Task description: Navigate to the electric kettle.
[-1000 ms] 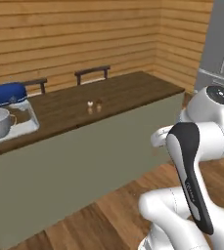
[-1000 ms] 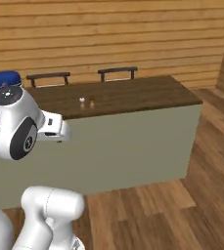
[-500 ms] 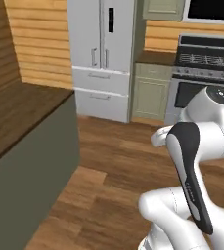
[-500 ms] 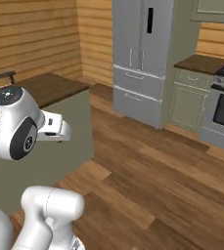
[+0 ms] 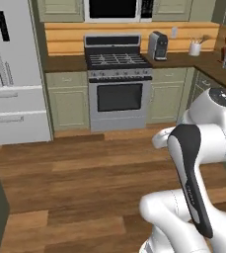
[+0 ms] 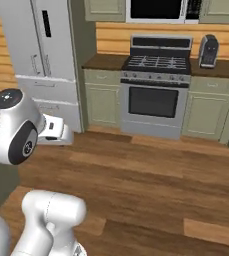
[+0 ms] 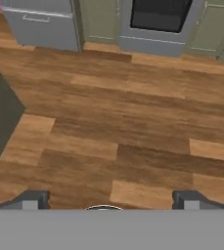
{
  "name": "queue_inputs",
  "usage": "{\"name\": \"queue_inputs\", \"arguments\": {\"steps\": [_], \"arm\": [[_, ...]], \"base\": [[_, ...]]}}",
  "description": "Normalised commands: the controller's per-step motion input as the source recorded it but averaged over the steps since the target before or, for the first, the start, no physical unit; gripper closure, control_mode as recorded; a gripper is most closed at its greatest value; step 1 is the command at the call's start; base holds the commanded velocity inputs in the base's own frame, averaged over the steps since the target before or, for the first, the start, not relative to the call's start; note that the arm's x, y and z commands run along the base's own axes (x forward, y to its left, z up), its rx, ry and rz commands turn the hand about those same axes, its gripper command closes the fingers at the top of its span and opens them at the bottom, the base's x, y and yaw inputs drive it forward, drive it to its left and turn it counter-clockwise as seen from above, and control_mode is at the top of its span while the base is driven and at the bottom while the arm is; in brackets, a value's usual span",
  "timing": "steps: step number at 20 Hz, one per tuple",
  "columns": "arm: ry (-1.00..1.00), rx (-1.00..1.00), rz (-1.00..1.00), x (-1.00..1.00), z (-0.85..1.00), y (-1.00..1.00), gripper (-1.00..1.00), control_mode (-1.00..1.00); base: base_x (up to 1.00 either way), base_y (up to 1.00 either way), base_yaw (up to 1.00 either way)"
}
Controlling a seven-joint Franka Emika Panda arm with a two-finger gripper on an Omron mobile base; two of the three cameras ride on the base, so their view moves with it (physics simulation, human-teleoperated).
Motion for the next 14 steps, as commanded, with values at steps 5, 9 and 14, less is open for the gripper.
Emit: {"name": "queue_inputs", "arguments": {"steps": [5,9,14], "arm": [[0.00,0.00,0.00,0.00,0.00,0.00,-1.00,1.00],[0.00,0.00,0.00,0.00,0.00,0.00,-1.00,1.00],[0.00,0.00,0.00,0.00,0.00,0.00,-1.00,1.00]], "base": [[1.00,0.00,-0.52],[0.90,0.00,-0.60],[0.12,0.00,-0.91]]}}
